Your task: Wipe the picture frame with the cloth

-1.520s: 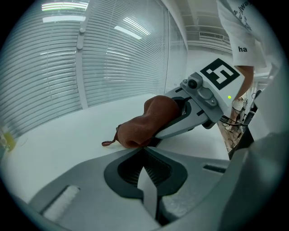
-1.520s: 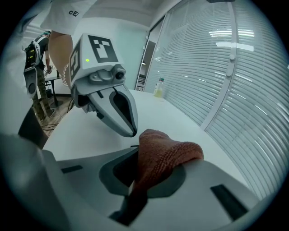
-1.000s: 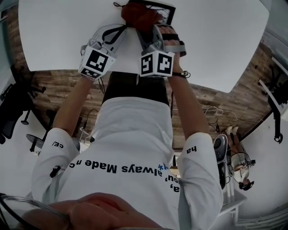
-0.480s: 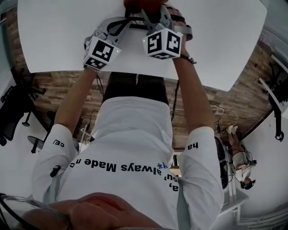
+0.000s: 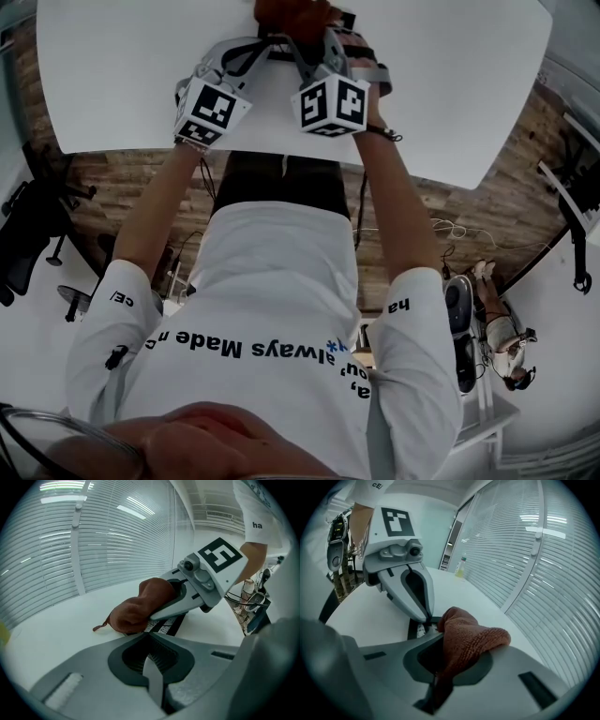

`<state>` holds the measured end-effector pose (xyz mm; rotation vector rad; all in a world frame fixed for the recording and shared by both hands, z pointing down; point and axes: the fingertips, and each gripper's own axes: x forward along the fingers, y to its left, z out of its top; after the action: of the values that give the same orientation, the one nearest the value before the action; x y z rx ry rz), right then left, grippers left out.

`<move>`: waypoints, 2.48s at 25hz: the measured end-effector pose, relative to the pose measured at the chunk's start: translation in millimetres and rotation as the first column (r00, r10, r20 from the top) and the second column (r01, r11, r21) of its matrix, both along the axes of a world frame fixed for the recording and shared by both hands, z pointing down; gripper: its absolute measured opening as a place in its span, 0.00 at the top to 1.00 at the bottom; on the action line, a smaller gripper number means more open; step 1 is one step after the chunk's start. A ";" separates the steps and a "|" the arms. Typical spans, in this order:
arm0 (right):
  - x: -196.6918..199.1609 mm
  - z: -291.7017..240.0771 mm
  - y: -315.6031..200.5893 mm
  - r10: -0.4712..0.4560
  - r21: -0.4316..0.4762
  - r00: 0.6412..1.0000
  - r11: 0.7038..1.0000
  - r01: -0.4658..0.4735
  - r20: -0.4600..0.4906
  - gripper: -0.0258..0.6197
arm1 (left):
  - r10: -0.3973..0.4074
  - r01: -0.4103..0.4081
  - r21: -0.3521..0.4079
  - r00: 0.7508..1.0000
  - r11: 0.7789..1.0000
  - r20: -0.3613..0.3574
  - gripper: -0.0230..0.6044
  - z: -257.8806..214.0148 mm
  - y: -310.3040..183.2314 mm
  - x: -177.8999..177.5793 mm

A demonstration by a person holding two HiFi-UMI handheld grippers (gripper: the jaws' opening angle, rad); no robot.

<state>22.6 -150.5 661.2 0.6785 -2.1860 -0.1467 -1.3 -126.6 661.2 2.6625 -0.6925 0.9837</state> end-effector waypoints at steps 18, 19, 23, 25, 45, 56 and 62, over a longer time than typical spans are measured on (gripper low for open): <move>-4.1 -0.2 65.4 -0.017 -0.041 0.999 0.999 0.018 0.035 0.91 | -0.020 0.020 0.005 1.000 1.000 0.011 0.96 -0.1 -2.5 6.7; -2.0 -0.6 62.6 -0.015 -0.039 0.999 0.999 0.016 0.032 0.91 | -0.019 0.019 0.004 1.000 1.000 0.012 0.96 -0.4 -3.0 7.3; 10.2 -2.9 43.1 0.002 -0.015 1.000 1.000 -0.002 0.009 0.91 | -0.012 0.012 0.004 1.000 1.000 0.018 0.96 -0.3 -4.9 7.9; 19.5 -4.9 28.5 0.016 0.010 1.000 1.000 -0.016 -0.008 0.91 | -0.009 0.009 0.004 1.000 1.000 0.018 0.96 0.5 -4.5 8.3; 40.2 -2.9 -16.2 0.053 0.008 0.998 0.999 -0.053 0.024 0.91 | -0.013 0.013 0.011 1.000 1.000 0.015 0.96 -0.6 -3.3 7.7; 27.4 -1.0 46.6 0.012 -0.053 0.999 0.999 -0.010 0.040 0.91 | -0.026 0.026 0.026 0.999 0.999 0.028 0.96 1.4 -4.4 8.8; 27.8 -1.2 68.4 -0.021 -0.037 0.999 0.999 0.022 0.028 0.91 | -0.033 0.032 0.016 0.999 0.999 0.035 0.96 1.3 -5.0 8.2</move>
<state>50.4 -82.1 660.0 0.6400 -2.2176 -0.1083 6.9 -131.5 662.5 2.6441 -0.7512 1.0228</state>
